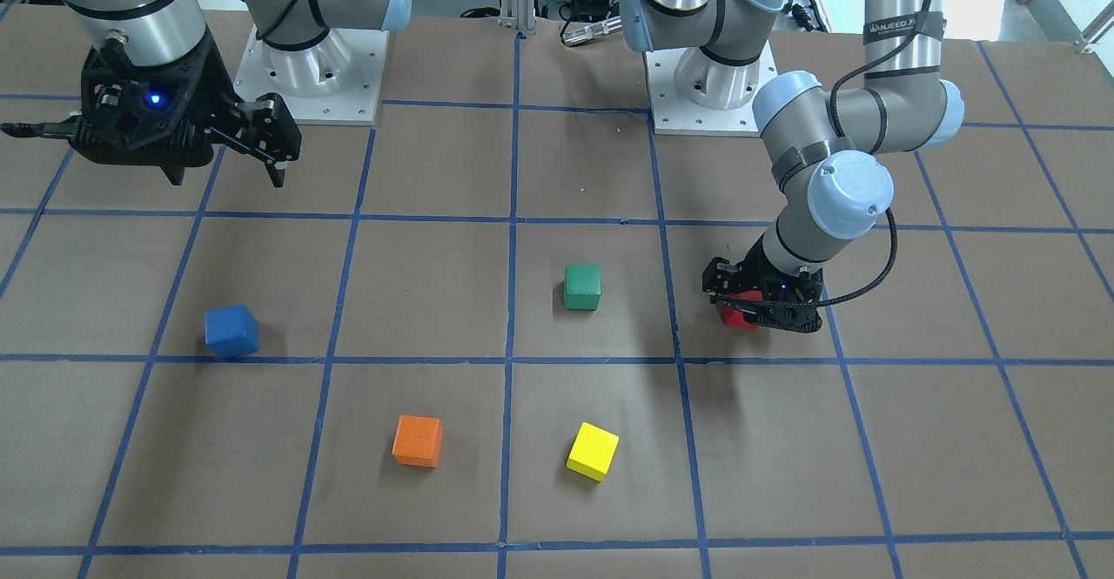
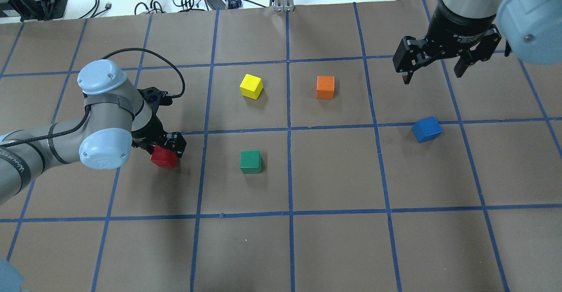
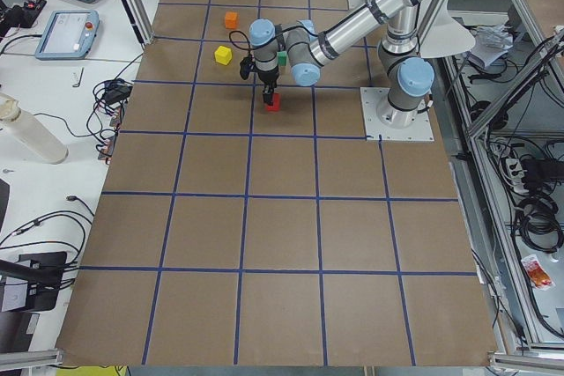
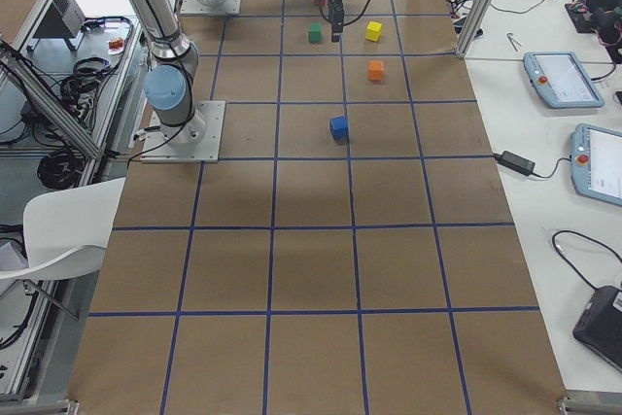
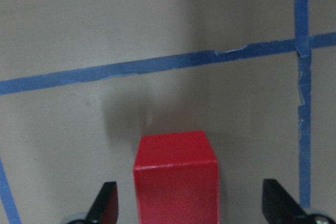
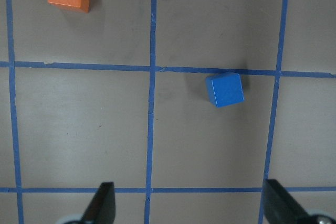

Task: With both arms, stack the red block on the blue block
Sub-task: 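Close the left gripper on the red cube and lift it, then carry the red cube toward the table centre and set it down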

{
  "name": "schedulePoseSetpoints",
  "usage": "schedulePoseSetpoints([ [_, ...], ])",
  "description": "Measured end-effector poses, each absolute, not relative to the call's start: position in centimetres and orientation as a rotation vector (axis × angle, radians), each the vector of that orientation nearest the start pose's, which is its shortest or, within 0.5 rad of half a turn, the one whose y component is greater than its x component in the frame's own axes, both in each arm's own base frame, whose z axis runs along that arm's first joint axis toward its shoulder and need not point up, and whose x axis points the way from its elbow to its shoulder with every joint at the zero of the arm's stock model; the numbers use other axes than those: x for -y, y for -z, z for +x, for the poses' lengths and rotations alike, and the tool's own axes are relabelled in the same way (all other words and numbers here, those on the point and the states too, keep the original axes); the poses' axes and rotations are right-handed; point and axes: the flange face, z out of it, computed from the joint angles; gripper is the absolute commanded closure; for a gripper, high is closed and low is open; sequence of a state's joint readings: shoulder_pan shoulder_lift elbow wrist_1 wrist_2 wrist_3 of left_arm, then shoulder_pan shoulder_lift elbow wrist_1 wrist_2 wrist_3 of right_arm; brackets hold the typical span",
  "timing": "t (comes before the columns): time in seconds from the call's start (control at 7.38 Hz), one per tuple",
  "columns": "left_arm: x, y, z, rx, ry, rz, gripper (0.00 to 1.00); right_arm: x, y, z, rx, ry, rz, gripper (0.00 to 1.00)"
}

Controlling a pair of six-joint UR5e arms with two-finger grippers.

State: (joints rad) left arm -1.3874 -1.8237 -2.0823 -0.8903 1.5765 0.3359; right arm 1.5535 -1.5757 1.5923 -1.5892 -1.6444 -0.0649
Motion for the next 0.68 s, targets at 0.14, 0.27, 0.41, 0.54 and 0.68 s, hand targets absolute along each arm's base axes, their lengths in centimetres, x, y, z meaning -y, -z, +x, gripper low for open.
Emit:
schedulePoseSetpoints([
  [0.14,50.1,-19.3,-4.2,-3.136,-0.092,0.242,1.00,49.1,-48.2,11.7,-3.215,-0.006,-0.075,0.00],
  [0.27,50.4,-19.5,-4.2,-3.131,-0.068,0.235,1.00,49.1,-48.2,11.7,-3.215,-0.010,-0.076,0.00],
  [0.41,50.5,-20.0,-4.5,-3.133,-0.047,0.206,1.00,49.1,-48.2,11.7,-3.215,-0.013,-0.076,0.00],
  [0.54,51.1,-20.9,-5.9,-3.143,-0.012,0.189,1.00,49.0,-48.2,11.7,-3.216,-0.016,-0.077,0.00],
  [0.68,52.1,-22.4,-8.7,-3.154,0.036,0.206,1.00,49.1,-48.2,11.7,-3.216,-0.015,-0.077,0.00],
])
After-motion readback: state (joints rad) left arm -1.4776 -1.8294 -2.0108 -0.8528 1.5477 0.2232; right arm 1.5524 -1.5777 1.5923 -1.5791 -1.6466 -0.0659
